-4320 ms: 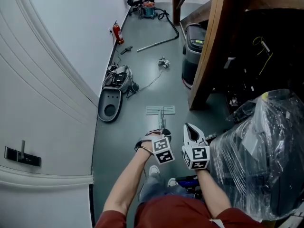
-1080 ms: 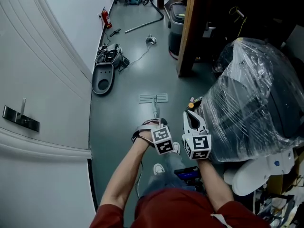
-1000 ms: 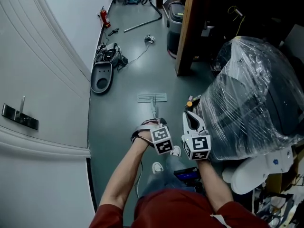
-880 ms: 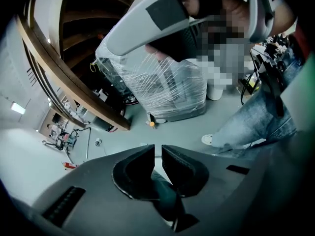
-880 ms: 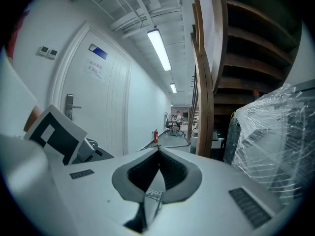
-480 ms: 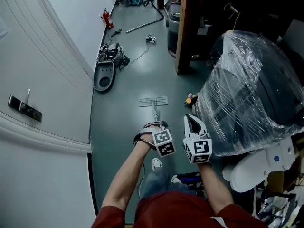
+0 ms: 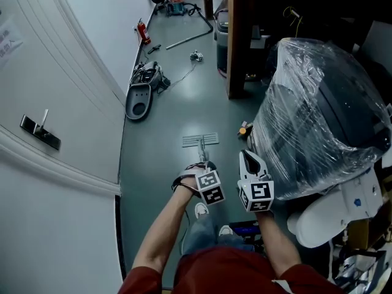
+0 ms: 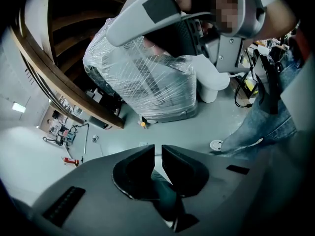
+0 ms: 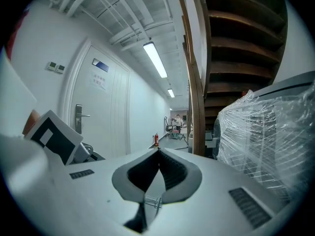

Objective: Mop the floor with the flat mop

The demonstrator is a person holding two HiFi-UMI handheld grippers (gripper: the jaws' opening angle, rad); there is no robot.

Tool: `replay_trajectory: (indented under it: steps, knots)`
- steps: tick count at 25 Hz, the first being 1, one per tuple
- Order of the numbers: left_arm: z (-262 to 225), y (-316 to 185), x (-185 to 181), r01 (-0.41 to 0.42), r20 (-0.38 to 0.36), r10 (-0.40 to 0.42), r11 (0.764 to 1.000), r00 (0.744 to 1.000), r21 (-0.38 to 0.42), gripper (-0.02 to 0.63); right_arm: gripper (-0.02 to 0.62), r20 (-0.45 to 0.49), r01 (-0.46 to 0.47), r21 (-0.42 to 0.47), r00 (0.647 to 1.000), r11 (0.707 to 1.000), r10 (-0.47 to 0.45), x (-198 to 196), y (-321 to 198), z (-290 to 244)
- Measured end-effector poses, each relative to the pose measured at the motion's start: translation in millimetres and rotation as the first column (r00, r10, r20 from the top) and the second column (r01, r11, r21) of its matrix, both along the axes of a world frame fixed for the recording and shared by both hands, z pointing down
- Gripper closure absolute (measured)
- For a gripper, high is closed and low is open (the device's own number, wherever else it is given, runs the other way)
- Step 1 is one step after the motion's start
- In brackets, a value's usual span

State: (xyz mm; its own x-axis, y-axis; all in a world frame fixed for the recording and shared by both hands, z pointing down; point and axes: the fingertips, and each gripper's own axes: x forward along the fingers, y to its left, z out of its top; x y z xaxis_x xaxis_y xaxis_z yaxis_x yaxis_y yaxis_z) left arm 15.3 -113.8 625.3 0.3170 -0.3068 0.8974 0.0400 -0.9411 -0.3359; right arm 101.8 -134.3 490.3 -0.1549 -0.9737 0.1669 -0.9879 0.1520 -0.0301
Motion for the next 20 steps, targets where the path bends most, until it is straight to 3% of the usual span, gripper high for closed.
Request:
replay_trajectory:
  steps: [11, 20]
  knots:
    - [-2.9, 86.9, -9.0, 0.012, -0.001, -0.012, 1.000, 1.000, -0.015, 0.549, 0.578, -0.003, 0.053, -0.016, 0.999, 0.998, -0.054, -14.5, 82.6, 5.8]
    - [-12.7, 135.8, -27.7, -0.013, -0.016, 0.013, 0.999, 1.000, -0.029, 0.549, 0.578, -0.017, 0.028, -0.019, 0.999, 0.999, -0.029, -36.3, 126.6, -1.7]
